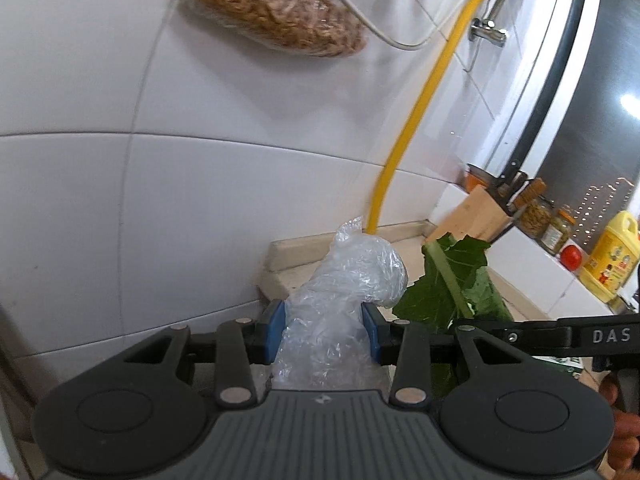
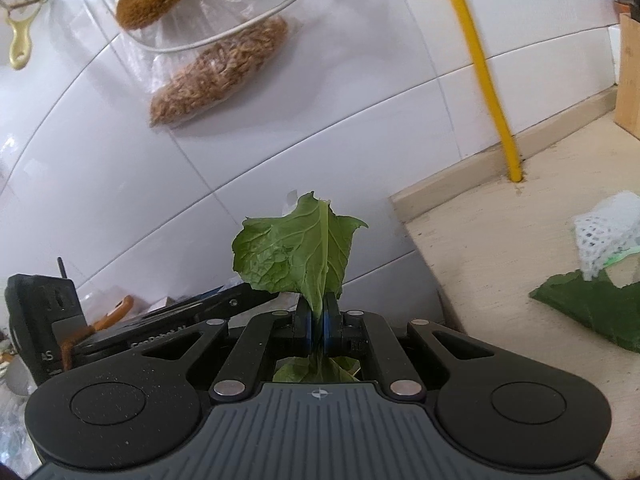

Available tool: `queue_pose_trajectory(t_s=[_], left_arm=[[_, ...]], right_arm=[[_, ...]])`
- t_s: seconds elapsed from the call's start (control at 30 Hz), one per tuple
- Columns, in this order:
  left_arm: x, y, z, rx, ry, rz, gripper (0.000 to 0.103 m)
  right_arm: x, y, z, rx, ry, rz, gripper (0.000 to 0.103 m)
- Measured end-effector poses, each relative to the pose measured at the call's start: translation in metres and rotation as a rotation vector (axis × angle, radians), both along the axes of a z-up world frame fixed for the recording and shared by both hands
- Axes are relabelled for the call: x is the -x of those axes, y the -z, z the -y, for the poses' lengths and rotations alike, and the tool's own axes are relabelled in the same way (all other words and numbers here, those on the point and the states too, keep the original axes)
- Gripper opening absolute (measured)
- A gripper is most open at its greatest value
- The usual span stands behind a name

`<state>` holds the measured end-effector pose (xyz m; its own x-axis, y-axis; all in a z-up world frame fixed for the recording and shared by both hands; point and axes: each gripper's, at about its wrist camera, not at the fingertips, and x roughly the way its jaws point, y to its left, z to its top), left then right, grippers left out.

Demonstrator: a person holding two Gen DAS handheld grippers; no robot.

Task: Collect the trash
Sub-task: 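Carry the plastic bag and green leaf down toward the trash bin, then lower the held bag and leaf over the bin opening with both tools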

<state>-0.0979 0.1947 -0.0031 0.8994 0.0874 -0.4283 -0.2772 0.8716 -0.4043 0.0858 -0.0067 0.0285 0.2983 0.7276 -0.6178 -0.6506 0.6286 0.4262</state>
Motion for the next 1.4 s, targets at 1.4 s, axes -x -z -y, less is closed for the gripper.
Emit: queue_pose_trajectory(t_s=[1.4], left_arm=[[0.014, 0.039, -0.024, 0.002, -0.137, -0.087, 0.035]], right_arm=[[0.01, 0.03, -0.06, 0.078, -0.086, -0.043, 0.007]])
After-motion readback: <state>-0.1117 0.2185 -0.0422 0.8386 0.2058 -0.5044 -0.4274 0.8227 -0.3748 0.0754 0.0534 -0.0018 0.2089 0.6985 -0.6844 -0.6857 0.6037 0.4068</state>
